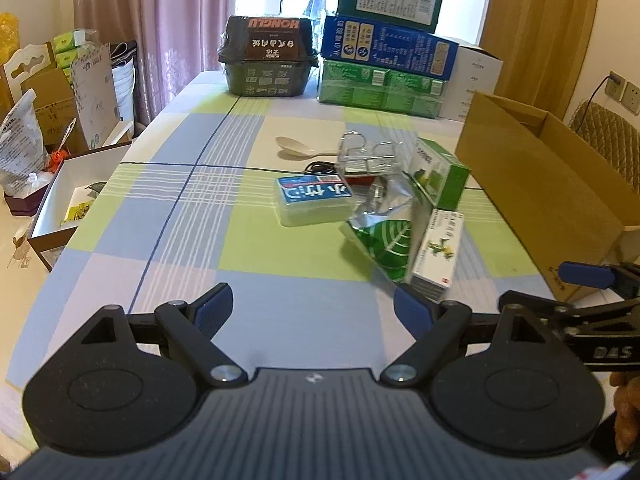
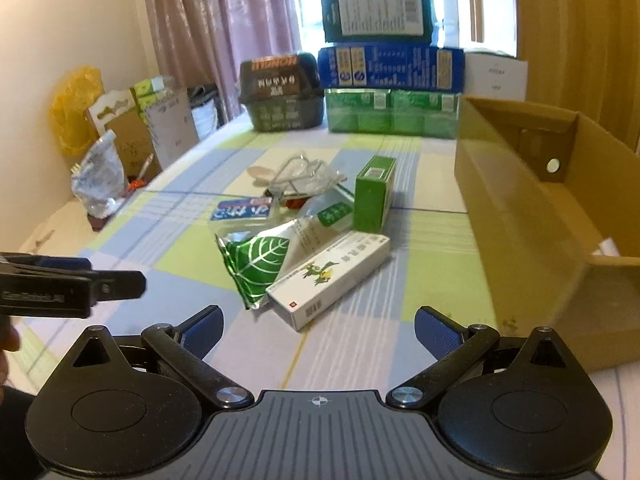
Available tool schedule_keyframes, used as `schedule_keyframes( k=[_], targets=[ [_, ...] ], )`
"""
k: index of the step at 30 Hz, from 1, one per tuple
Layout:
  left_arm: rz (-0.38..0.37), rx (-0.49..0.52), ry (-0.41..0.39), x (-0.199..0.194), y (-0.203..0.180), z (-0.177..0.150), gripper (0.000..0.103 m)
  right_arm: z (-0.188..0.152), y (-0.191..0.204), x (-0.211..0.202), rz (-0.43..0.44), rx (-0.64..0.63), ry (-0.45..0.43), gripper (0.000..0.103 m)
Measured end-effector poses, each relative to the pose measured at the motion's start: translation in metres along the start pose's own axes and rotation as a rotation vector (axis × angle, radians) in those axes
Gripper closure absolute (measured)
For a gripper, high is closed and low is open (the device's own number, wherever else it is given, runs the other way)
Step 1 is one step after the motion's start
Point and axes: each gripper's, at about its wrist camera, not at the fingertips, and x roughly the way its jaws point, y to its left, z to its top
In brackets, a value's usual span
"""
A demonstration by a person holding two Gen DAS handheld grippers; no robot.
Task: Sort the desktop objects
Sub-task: 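Move both tools back over the remaining items on the table, then grasp the white ointment box with the right tool while the left tool grasps the foil pouch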
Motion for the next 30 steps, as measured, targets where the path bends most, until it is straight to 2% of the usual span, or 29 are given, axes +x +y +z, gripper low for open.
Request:
schedule_keyframes(
  k=[5,12,17,21,23,26,30],
  targets=[
    [-0.017,-0.017,0.011,0.021,0.010,0.006,0.018,0.007,0.002,0.040,0.007,0.020,0.048,0.010],
    [-0.038,-0.033,0.016,0.045,0.016,0.013,0.018,0.018,0.001,0.084,-0.023,0.058,0.063,0.015],
    [-0.059,-0.033,0.018,0.056,0.016,0.017,0.018,0.018,-0.001,0.102,-0.035,0.060,0.088,0.021],
    [-0.081,-0.018,0.021,0.063,0.012,0.020,0.017,0.018,-0.005,0.101,-0.029,0.036,0.086,0.024],
    [-0.092,-0.008,0.024,0.065,0.008,0.023,0.017,0.018,-0.007,0.098,-0.031,0.019,0.087,0.039],
    [-0.116,0.016,0.027,0.069,0.001,0.027,0.017,0.016,-0.014,0.088,-0.063,0.005,0.089,0.055],
    [-0.166,0.052,0.043,0.083,-0.012,0.035,0.017,0.011,-0.030,0.074,-0.090,0.007,0.095,0.064]
  ],
)
